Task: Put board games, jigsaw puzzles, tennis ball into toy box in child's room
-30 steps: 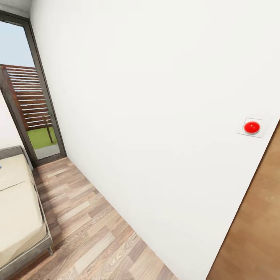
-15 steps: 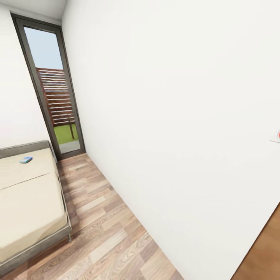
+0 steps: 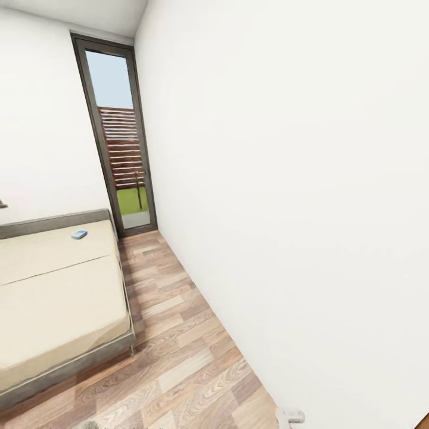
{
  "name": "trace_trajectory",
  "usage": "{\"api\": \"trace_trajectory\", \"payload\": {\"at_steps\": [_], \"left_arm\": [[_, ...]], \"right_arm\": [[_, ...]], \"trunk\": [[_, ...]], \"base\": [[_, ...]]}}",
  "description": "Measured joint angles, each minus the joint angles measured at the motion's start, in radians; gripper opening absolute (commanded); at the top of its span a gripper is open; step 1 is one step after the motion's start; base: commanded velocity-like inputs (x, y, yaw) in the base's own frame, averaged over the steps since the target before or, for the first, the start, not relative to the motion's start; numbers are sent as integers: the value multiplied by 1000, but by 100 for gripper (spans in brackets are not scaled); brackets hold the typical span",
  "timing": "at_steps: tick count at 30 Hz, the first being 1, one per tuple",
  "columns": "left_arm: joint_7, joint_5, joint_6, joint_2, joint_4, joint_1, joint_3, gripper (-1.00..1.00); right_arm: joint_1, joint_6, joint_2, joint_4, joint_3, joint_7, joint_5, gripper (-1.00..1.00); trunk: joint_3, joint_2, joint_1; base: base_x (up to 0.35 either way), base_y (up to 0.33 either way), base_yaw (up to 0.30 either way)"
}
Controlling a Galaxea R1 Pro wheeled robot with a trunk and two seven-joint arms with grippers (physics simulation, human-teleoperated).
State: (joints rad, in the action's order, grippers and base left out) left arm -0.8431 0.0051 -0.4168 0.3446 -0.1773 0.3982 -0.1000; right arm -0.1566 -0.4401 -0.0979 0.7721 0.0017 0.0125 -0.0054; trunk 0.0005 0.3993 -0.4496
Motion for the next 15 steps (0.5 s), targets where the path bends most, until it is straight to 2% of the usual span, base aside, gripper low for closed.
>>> {"api": "trace_trajectory", "payload": {"at_steps": [8, 15], "left_arm": [[-242, -2, -22, 80, -82, 4, -1, 100], [-401, -3, -24, 150, -153, 5, -4, 100]], "right_arm": [[-22, -38, -12, 80, 1, 20, 0, 100], [-57, -93, -26, 151, 2, 96, -1, 100]], "trunk": [[0, 0, 0], [-1, 0, 0]], "base": [[0, 0, 291], [0, 0, 291]]}}
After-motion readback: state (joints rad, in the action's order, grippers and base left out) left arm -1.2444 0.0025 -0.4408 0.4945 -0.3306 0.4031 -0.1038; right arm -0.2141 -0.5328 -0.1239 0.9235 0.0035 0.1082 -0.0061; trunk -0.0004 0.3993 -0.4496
